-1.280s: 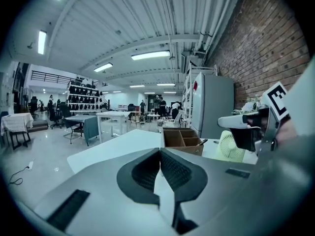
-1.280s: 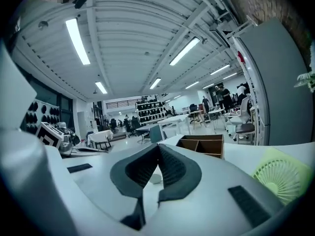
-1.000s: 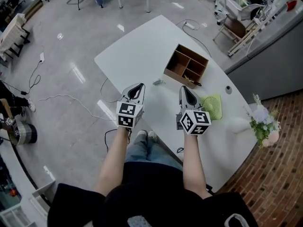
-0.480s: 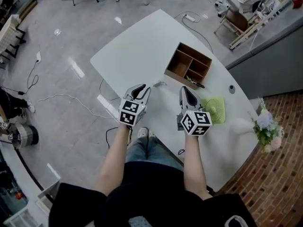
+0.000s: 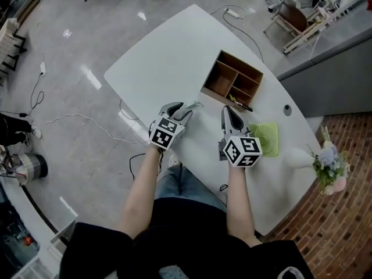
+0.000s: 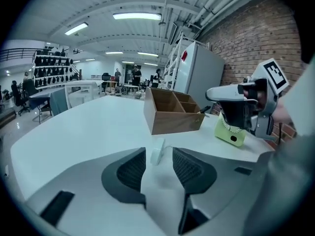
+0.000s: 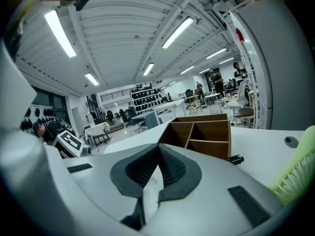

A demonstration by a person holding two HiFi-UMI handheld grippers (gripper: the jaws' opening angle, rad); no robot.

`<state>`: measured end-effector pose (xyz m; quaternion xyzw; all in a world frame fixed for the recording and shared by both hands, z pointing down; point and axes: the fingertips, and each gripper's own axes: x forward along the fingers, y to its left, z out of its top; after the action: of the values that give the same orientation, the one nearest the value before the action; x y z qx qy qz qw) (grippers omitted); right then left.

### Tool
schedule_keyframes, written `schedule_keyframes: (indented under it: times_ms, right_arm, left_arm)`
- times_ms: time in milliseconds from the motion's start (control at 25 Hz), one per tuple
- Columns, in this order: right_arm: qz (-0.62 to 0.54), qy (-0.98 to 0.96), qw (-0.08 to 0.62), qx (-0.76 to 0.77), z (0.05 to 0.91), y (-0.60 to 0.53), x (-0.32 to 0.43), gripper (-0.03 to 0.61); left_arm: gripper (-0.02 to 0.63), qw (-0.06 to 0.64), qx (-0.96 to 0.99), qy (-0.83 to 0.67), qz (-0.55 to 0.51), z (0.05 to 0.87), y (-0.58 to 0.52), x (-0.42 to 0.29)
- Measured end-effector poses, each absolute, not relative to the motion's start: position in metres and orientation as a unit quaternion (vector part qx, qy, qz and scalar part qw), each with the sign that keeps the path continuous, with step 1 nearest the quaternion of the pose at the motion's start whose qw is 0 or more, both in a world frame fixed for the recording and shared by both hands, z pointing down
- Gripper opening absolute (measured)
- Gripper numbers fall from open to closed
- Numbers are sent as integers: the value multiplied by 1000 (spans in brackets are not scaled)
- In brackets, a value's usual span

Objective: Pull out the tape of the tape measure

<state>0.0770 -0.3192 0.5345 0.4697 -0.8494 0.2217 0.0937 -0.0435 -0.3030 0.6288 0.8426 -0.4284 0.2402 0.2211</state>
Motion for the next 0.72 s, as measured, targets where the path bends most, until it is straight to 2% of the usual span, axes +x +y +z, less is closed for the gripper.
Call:
schedule_keyframes:
  times_ms: [320,520,720]
  right_arm:
    - [228,-846,99,472,540,-329,85,2]
    - [232,-843,99,474,544,-328,89,2]
    - [235,-842,98,475,545,-326,91,2]
  left_arm:
    - [172,226,842,-418,256,642,-311,-40]
    - [118,224,843,-417,257,644,-313,-39]
    - [115,228,843,-417,252,641,-311,-38]
